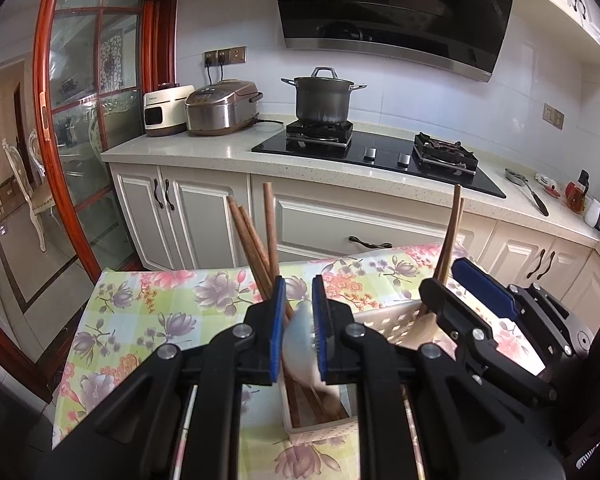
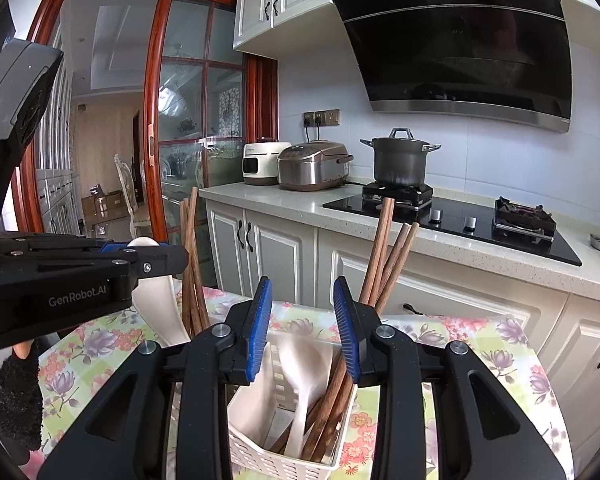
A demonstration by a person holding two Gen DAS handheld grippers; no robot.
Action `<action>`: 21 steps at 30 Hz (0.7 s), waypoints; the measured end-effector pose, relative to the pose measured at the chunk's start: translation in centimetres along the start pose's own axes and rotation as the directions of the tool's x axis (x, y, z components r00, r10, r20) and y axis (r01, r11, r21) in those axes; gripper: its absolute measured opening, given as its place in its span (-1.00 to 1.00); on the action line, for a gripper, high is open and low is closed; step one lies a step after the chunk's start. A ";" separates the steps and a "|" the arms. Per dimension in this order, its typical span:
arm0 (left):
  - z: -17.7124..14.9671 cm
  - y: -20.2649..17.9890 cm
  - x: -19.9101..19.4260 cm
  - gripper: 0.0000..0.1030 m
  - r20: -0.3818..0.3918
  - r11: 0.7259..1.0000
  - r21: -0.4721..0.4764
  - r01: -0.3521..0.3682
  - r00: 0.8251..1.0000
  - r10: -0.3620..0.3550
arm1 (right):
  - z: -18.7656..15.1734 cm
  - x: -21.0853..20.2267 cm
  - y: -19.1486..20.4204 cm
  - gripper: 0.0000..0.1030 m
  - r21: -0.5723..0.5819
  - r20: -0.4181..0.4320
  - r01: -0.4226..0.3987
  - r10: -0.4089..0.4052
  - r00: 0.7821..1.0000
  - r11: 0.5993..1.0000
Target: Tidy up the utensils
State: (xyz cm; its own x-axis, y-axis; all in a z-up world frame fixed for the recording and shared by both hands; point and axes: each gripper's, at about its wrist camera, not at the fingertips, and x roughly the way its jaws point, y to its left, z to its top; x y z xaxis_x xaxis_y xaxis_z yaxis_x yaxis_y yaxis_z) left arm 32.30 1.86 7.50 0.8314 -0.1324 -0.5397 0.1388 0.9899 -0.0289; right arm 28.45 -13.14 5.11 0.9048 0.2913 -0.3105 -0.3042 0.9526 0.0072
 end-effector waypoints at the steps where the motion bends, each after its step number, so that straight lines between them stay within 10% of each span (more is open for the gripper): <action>1: 0.0 0.0 -0.1 -0.74 0.000 1.000 -0.001 -0.001 1.000 0.001 | 0.0 0.0 -0.1 -0.31 0.001 0.001 0.002 -0.002 1.000 1.000; 5: 0.1 0.3 -0.8 -0.51 0.014 1.000 0.000 -0.013 1.000 0.013 | 0.2 -0.8 -0.3 -0.22 0.000 0.010 0.007 -0.007 1.000 1.000; 15: 1.2 1.4 -7.8 0.86 0.162 0.997 -0.052 -0.055 0.985 0.063 | 3.3 -5.7 -1.7 0.15 -0.011 0.082 0.043 -0.042 0.996 0.999; 21: 0.2 1.0 -12.9 0.91 0.219 0.995 -0.049 -0.090 0.971 0.098 | 4.2 -9.7 -2.0 0.59 -0.009 0.064 0.046 -0.045 0.997 0.999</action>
State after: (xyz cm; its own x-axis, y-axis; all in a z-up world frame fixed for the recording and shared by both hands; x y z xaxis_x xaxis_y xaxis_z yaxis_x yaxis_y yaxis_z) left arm 21.84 4.53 14.64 0.9384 -0.0424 -0.3429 0.0373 0.9991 -0.0215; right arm 21.55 -17.49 12.13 0.9348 0.2532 -0.2489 -0.2652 0.9641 -0.0151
